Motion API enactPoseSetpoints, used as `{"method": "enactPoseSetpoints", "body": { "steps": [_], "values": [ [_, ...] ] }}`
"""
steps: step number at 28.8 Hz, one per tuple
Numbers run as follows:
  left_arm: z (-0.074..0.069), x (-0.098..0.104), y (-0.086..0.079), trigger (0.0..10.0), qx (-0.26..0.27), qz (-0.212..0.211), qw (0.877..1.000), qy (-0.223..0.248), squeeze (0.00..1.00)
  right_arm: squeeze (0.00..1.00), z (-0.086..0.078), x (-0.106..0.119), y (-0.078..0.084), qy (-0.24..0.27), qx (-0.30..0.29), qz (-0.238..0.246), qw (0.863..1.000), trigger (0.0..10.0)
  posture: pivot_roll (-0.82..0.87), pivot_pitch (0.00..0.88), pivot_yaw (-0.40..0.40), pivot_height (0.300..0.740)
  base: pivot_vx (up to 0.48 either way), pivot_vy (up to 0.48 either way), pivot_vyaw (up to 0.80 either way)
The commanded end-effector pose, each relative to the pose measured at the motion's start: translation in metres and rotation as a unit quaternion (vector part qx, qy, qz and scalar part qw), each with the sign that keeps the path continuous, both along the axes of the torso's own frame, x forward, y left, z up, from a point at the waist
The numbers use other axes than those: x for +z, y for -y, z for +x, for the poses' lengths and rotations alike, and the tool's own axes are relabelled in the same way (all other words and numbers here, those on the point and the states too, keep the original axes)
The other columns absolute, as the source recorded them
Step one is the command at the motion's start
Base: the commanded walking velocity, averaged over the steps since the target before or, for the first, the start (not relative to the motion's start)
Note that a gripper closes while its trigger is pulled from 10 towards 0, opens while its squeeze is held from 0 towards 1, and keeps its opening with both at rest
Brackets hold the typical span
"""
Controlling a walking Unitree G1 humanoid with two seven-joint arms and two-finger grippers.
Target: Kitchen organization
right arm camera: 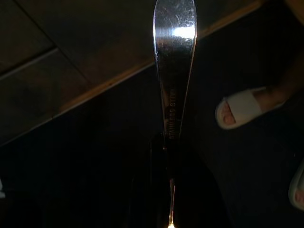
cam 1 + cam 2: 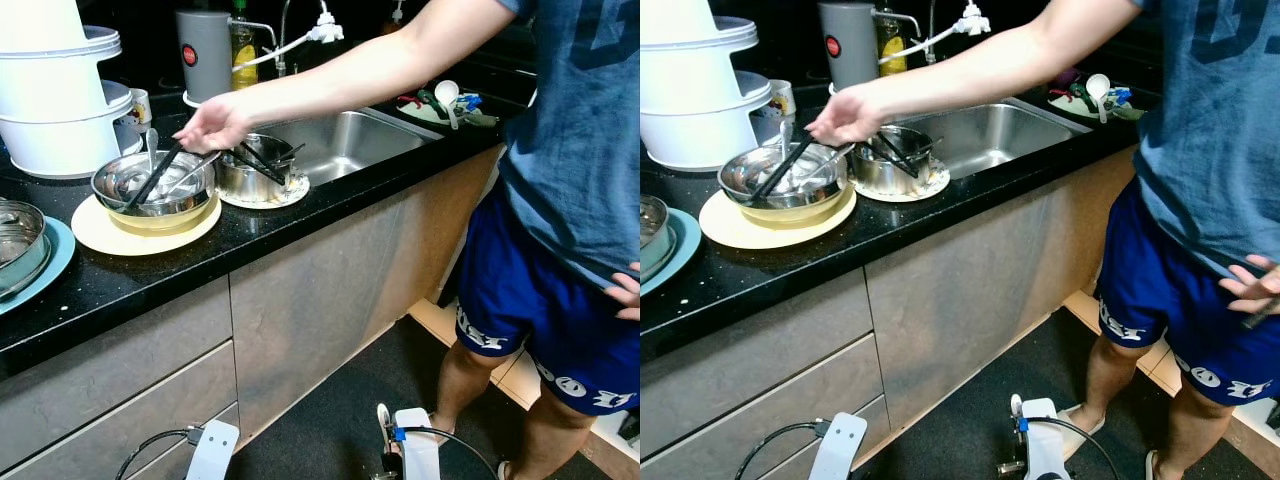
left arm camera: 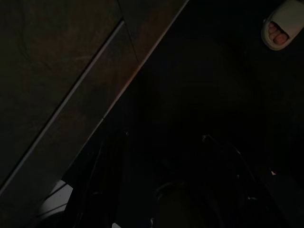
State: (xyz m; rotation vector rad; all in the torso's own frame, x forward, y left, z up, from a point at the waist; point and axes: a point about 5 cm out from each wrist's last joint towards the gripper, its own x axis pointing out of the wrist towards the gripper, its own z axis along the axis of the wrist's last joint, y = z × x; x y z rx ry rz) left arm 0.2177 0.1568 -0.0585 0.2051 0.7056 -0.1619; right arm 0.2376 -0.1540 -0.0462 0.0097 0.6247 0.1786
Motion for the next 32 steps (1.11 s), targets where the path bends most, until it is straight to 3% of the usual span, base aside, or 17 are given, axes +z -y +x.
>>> {"method": "enactPoseSetpoints", "body": {
  "steps": [1, 18, 24, 29, 32],
  "values": [
    [-0.005, -0.004, 0.003, 10.0, -0.001, -0.016, 1.0, -0.012, 0.0, 0.0, -0.003, -0.003, 0.003, -0.012, -0.005, -0.005, 1.0, 10.0, -0.07, 0.051, -0.063, 0.74, 0.0, 0.0, 0.0],
    [-0.006, -0.005, 0.0, 10.0, 0.017, -0.028, 0.999, -0.018, 0.0, 0.0, -0.004, -0.004, 0.005, -0.016, -0.002, -0.007, 1.0, 10.0, -0.09, 0.053, -0.066, 0.74, 0.0, 0.0, 0.0],
    [0.001, 0.001, 0.003, 10.0, 0.01, -0.015, 1.0, 0.012, 0.0, 0.0, -0.006, -0.005, 0.007, -0.019, 0.002, -0.011, 1.0, 10.0, -0.1, 0.061, -0.066, 0.74, 0.0, 0.0, 0.0],
    [0.001, 0.002, 0.007, 10.0, 0.009, -0.034, 0.999, 0.018, 0.0, 0.0, -0.008, -0.006, 0.006, -0.02, 0.005, -0.011, 1.0, 10.0, -0.11, 0.063, -0.063, 0.74, 0.0, 0.0, 0.0],
    [0.002, 0.004, 0.021, 10.0, -0.007, -0.094, 0.995, 0.016, 0.0, 0.0, -0.009, -0.006, 0.007, -0.018, 0.005, -0.008, 1.0, 10.0, -0.12, 0.07, -0.063, 0.74, 0.0, 0.0, 0.0]
  ]
}}
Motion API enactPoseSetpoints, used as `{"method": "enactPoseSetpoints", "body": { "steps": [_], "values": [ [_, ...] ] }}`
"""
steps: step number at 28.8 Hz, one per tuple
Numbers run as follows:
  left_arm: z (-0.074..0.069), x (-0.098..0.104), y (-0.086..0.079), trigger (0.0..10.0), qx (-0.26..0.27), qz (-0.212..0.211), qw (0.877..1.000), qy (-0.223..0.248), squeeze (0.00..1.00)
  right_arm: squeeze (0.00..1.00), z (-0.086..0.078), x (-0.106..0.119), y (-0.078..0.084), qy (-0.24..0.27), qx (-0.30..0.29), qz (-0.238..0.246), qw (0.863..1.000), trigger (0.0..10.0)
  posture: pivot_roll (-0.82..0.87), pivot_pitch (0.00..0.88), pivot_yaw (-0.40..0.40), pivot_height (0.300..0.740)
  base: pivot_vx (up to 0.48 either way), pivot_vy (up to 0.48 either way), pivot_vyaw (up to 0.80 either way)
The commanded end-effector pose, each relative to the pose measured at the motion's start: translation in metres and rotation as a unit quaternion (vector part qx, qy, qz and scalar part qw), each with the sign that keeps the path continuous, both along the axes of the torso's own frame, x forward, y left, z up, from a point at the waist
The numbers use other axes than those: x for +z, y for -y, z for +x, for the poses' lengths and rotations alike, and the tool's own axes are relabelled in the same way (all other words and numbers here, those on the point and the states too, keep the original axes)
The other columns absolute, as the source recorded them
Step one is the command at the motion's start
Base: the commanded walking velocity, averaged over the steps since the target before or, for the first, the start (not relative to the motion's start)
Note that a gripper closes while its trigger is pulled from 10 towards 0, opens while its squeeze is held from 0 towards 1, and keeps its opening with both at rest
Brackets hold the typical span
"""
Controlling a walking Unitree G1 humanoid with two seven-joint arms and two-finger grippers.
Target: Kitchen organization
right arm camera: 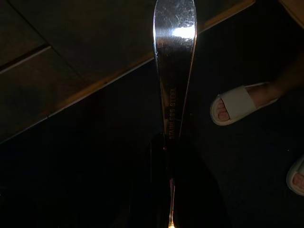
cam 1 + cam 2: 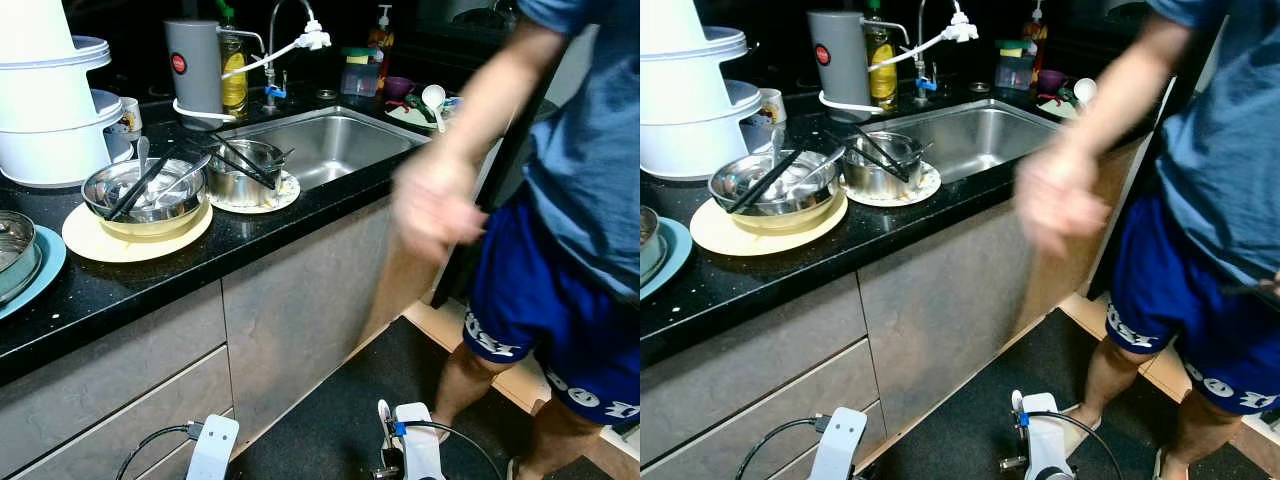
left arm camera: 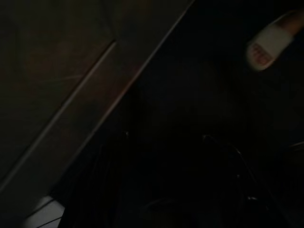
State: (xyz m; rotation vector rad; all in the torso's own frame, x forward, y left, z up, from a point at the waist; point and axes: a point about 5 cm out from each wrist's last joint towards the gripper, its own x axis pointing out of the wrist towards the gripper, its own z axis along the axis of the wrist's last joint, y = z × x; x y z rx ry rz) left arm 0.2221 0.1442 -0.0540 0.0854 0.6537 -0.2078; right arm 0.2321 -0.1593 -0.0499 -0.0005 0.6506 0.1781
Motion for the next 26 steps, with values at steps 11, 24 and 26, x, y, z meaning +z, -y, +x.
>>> {"method": "enactPoseSetpoints", "body": {
  "steps": [11, 24, 26],
  "values": [
    [0.007, 0.006, 0.017, 10.0, 0.001, -0.079, 0.997, -0.007, 0.0, 0.0, -0.004, -0.003, -0.002, -0.007, 0.011, 0.001, 1.0, 10.0, -0.1, 0.082, -0.07, 0.74, 0.0, 0.0, 0.0],
    [0.023, 0.011, 0.002, 10.0, 0.045, -0.092, 0.994, -0.03, 0.0, 0.0, 0.009, 0.004, -0.012, 0.001, 0.006, 0.011, 1.0, 10.0, -0.06, 0.045, -0.062, 0.74, 0.0, 0.0, 0.0],
    [0.03, 0.017, -0.013, 10.0, 0.087, -0.042, 0.995, 0.011, 0.0, 0.0, 0.008, 0.004, -0.013, 0.001, 0.003, 0.009, 1.0, 10.0, -0.05, 0.035, -0.065, 0.74, 0.0, 0.0, 0.0]
  ]
}}
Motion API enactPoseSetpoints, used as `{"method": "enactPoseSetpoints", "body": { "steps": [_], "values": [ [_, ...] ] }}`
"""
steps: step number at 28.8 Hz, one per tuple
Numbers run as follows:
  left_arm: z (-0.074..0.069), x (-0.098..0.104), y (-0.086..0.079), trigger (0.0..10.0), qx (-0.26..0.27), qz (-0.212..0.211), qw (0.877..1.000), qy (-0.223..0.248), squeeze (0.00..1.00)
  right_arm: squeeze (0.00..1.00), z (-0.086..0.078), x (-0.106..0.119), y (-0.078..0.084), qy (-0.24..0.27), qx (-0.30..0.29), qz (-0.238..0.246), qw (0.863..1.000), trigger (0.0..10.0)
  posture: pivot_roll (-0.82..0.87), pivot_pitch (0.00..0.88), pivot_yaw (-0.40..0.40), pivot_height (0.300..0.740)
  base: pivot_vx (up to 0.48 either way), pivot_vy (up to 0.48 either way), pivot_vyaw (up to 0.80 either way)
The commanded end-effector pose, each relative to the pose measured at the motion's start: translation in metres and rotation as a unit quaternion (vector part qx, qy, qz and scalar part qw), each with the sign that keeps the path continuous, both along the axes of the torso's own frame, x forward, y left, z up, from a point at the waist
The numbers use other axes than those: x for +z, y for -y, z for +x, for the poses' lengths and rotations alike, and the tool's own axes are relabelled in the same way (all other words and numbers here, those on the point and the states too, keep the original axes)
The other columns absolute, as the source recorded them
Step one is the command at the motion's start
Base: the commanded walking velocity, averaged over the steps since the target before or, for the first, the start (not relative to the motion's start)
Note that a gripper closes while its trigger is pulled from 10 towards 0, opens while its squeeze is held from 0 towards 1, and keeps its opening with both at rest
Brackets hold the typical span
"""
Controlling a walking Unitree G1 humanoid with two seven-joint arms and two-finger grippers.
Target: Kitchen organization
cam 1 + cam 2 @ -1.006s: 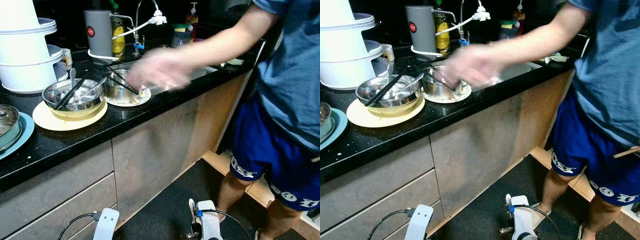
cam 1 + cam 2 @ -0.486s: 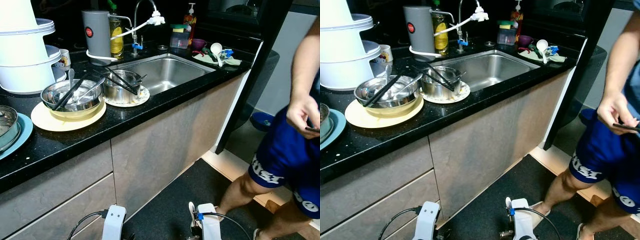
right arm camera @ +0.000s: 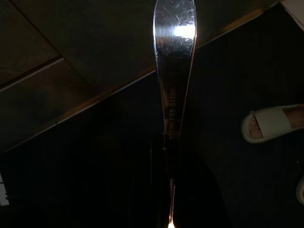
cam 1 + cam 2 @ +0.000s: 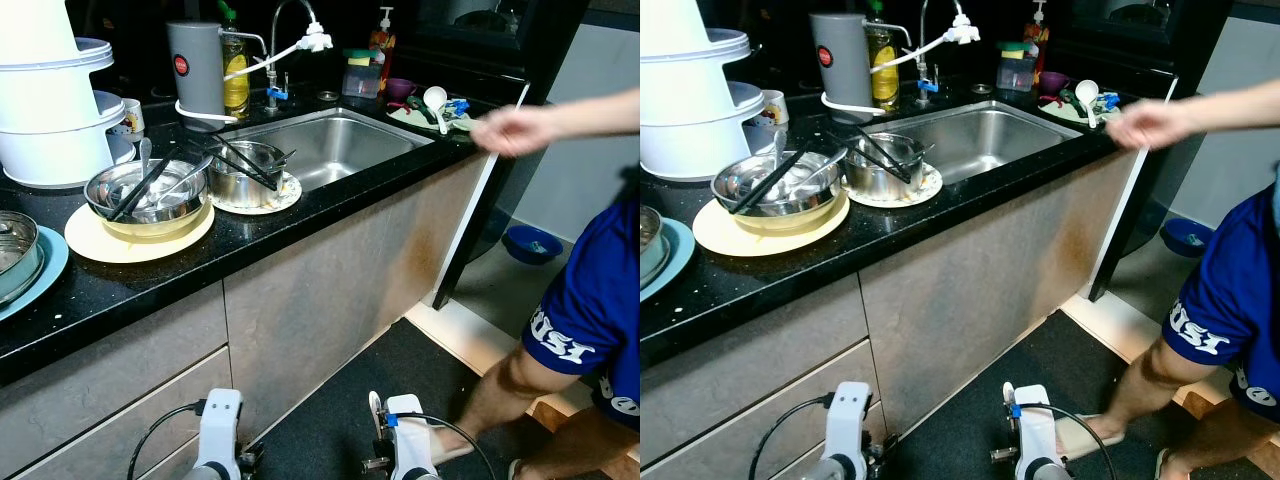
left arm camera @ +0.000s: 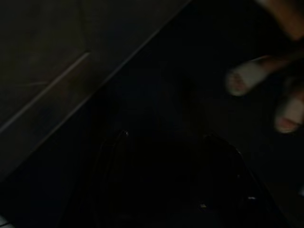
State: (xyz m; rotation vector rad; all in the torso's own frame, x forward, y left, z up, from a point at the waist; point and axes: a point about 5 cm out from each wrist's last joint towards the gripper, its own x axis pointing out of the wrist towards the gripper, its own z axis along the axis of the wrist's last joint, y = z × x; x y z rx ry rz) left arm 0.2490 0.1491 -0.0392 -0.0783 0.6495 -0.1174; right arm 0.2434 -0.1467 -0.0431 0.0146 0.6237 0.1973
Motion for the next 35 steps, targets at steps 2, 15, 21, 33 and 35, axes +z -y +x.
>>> {"method": "enactPoseSetpoints", "body": {
  "steps": [2, 15, 21, 33, 35],
  "values": [
    [0.004, 0.004, -0.019, 10.0, 0.054, 0.08, 0.995, 0.02, 0.0, 0.0, -0.003, -0.003, 0.0, -0.01, -0.006, -0.004, 1.0, 10.0, -0.03, 0.025, -0.071, 0.74, 0.0, 0.0, 0.0],
    [-0.037, -0.022, -0.031, 10.0, 0.021, 0.153, 0.987, -0.036, 0.0, 0.0, 0.002, 0.0, 0.007, -0.003, -0.02, -0.018, 1.0, 10.0, -0.02, 0.1, -0.128, 0.74, 0.0, 0.0, 0.0],
    [-0.042, -0.025, -0.027, 10.0, 0.041, 0.113, 0.992, -0.043, 0.0, 0.0, -0.003, -0.003, 0.009, -0.009, -0.033, -0.018, 0.999, 10.0, -0.03, 0.123, -0.123, 0.74, 0.0, 0.0, 0.0],
    [-0.04, -0.022, -0.018, 10.0, -0.02, 0.146, 0.989, -0.024, 0.0, 0.0, -0.005, -0.003, 0.012, 0.001, -0.064, -0.01, 0.998, 10.0, -0.04, 0.108, -0.075, 0.74, 0.0, 0.0, 0.0],
    [-0.04, -0.023, -0.018, 10.0, -0.025, 0.157, 0.987, -0.025, 0.0, 0.0, -0.008, -0.005, 0.014, -0.007, -0.06, -0.019, 0.998, 10.0, -0.04, 0.111, -0.075, 0.74, 0.0, 0.0, 0.0]
  ]
}}
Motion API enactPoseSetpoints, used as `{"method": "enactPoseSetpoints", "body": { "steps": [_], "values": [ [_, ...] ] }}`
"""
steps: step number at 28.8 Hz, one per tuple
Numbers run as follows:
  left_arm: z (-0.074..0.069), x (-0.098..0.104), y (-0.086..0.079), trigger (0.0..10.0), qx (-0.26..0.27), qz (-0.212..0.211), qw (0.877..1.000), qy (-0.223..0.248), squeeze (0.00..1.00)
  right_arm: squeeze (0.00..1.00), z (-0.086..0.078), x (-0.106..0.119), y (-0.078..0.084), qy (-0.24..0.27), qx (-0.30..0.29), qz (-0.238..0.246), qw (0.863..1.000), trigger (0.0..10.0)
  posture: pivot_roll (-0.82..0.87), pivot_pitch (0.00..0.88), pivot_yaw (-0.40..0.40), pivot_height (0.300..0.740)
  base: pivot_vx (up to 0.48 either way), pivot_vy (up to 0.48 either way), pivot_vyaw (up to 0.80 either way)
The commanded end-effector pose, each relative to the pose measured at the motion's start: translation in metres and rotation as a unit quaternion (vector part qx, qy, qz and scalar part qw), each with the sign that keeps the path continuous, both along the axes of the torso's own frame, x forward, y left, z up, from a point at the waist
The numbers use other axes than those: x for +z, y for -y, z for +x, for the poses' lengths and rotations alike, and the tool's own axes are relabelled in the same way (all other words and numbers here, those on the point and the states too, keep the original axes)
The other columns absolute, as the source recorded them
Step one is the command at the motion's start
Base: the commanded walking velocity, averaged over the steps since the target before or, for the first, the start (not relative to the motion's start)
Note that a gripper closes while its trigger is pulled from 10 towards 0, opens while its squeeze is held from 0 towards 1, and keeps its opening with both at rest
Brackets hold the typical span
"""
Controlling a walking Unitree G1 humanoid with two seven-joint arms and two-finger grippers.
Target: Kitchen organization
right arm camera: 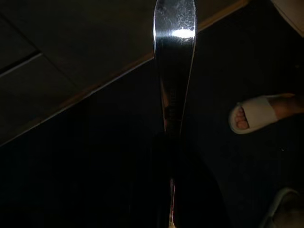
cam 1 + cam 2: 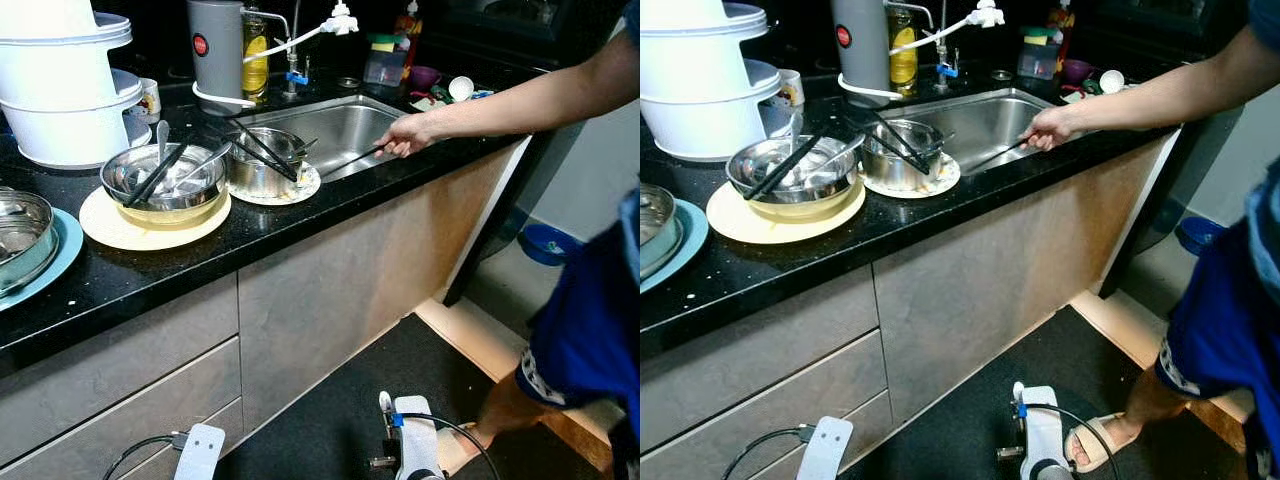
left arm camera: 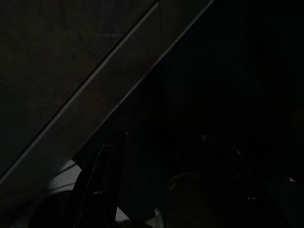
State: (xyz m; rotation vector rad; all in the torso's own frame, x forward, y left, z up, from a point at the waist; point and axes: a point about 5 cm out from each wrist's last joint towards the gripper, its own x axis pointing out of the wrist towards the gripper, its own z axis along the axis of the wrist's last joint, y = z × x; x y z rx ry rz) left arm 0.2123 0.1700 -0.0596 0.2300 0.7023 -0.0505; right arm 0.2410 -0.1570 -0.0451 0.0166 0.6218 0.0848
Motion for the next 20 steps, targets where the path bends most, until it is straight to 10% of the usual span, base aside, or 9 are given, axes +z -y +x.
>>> {"method": "enactPoseSetpoints", "body": {
  "steps": [1, 20],
  "values": [
    [-0.0025, -0.002, 0.0051, 10.0, -0.014, 0.003, 1.0, -0.006, 0.0, 0.0, -0.0066, -0.0045, 0.0035, -0.01, -0.004, -0.005, 1.0, 10.0, -0.04, 0.114, -0.075, 0.74, 0.0, 0.0, 0.0],
    [0.0034, 0.0029, 0.0102, 10.0, -0.002, 0.0, 1.0, 0.014, 0.0, 0.0, -0.0055, -0.0038, -0.0001, -0.009, 0.021, -0.009, 1.0, 10.0, -0.04, 0.107, -0.091, 0.74, 0.0, 0.0, 0.0]
  ]
}}
